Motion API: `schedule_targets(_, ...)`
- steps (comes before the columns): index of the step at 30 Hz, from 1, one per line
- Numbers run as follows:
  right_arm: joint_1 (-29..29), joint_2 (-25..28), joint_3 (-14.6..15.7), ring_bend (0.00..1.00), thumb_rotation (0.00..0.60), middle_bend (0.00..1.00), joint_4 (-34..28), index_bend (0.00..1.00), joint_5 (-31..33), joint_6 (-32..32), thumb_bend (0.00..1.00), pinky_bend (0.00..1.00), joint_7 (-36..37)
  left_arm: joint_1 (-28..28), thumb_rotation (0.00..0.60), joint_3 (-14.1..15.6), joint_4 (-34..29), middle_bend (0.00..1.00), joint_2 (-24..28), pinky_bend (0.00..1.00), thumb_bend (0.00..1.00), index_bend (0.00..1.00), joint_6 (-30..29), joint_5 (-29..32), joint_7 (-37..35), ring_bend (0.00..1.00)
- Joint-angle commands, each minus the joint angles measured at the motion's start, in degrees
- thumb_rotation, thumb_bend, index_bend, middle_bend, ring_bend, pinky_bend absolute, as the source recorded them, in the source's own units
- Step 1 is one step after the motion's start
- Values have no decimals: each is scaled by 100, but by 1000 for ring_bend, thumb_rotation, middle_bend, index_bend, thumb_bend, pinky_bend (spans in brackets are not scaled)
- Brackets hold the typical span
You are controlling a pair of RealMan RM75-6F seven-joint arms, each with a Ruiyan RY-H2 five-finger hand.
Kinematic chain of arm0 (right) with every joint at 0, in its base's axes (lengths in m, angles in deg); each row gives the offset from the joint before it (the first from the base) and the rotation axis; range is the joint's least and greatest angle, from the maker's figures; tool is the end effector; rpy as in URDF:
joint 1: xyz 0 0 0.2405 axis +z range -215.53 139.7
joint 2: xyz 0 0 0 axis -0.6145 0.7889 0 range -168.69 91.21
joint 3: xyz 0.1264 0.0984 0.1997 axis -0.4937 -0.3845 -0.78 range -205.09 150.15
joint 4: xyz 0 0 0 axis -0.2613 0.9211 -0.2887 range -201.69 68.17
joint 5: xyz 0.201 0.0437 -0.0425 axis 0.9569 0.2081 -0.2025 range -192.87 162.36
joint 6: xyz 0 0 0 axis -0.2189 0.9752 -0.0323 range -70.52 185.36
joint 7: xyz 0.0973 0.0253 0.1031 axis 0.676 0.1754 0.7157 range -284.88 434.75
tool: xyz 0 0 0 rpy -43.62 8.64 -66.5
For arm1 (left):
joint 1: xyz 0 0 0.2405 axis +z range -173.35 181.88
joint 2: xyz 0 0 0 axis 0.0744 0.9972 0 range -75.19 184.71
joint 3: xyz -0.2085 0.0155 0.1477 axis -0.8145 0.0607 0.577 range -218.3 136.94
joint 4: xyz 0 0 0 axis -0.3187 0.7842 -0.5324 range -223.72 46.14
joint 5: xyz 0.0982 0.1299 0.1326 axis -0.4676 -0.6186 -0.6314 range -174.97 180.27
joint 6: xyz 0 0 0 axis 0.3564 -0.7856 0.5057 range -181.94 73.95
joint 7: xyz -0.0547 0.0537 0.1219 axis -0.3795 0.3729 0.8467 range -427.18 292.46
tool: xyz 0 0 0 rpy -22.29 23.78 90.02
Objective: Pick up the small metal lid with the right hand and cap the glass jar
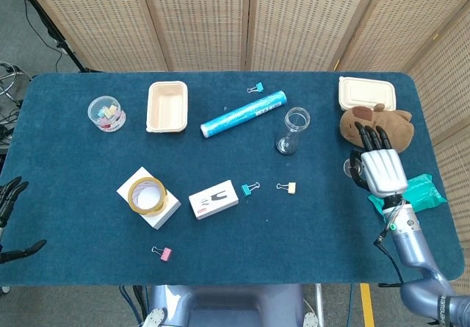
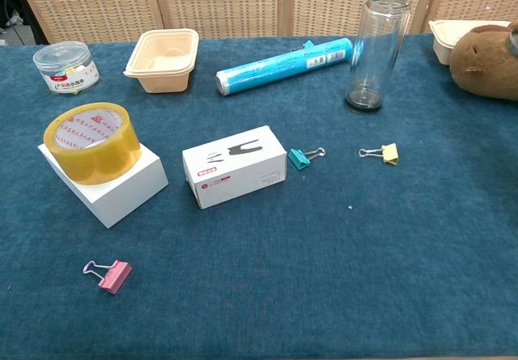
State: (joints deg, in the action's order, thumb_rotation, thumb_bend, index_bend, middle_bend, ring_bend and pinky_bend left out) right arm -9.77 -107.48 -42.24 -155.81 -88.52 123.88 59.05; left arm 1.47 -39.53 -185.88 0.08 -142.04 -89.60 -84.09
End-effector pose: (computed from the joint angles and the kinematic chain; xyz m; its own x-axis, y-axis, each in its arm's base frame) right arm -0.2277 -0.3377 0.1382 0.5428 0.0546 0.8381 -0.8214 -0.1735 0.5433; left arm -0.3001 0.1542 0.1941 0.2028 0.0525 0.9778 0.9777 -0.0673 -0.1991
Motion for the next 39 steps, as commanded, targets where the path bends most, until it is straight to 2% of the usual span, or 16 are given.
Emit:
schedule_targets(1, 353, 431, -443, 0, 600, 0, -473, 628, 473, -290, 614, 0, -376, 2, 600, 4, 5, 0, 3, 0, 0, 0, -9, -13, -10, 0)
schedule_targets(7, 960, 526, -842, 0, 600, 0, -574, 637, 1249, -773, 614, 0, -760, -11, 600, 9, 24, 0, 0, 0, 0, 0, 4, -32, -23, 0)
schedule_targets(13, 1632, 263, -963, 0, 600, 0, -292, 639, 1980, -1230, 629, 0, -1160, -42, 600, 38, 21, 0, -14, 0, 0, 0, 67, -72, 42, 0)
schedule_targets(28, 2952, -604, -820, 0, 600, 0, 888, 640, 3199, -1751, 662, 0, -1870, -186, 600, -50, 1, 0, 3, 0, 0, 0, 396, 242, 26, 0)
schedule_targets(39, 3184, -843, -515, 0, 600, 0, 1336, 641, 3354, -1798, 667, 0, -1902, -252, 600, -103, 14, 0, 30, 0, 0, 0, 543, 398, -53, 0)
